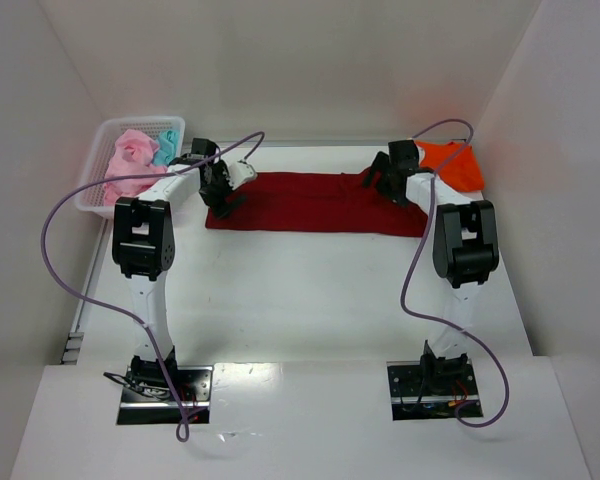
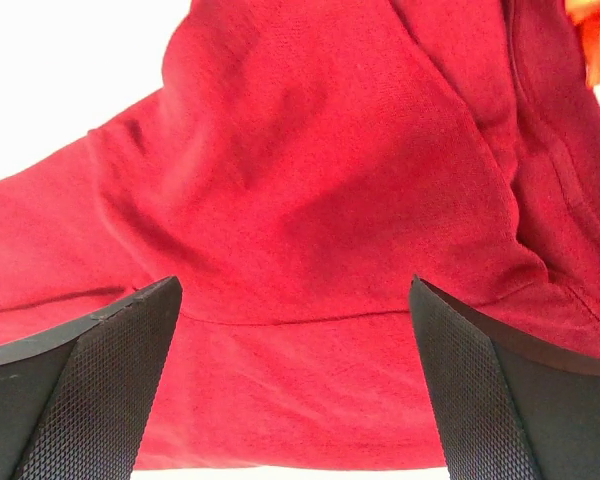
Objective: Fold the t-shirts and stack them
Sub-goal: Rotate the tshirt 90 degrees
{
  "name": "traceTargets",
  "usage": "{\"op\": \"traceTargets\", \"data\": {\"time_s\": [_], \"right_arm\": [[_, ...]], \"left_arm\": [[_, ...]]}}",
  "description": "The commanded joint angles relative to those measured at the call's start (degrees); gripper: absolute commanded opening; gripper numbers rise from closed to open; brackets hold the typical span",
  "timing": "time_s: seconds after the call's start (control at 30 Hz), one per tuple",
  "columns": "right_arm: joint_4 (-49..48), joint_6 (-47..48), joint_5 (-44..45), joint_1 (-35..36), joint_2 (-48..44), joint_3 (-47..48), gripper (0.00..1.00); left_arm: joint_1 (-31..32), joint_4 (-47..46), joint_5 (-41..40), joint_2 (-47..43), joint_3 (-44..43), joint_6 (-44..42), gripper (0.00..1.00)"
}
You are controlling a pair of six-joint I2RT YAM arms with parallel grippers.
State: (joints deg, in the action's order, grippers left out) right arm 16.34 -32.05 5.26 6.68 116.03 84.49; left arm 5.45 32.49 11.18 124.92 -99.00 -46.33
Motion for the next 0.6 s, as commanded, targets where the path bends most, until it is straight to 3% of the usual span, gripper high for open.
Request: {"op": "traceTargets", "data": {"time_s": [0.0,0.3,0.57], "right_arm": [[-0.17,-0.82,1.51,1.14,0.87,3.75,1.0],[0.36,2.35,0.19,4.48,0.34,8.67,1.0],[0.36,3.4,0.81,4.48,-1.67,8.59,1.0]], "left_arm": [[0.17,1.52,-2.82,-0.55,1.0,0.1,0.99],[1.92,1.52,-1.25,-0.56,2.67,-0.43,0.99],[4.65,3.46,-4.93,-1.69,5.04,0.79,0.99]]}}
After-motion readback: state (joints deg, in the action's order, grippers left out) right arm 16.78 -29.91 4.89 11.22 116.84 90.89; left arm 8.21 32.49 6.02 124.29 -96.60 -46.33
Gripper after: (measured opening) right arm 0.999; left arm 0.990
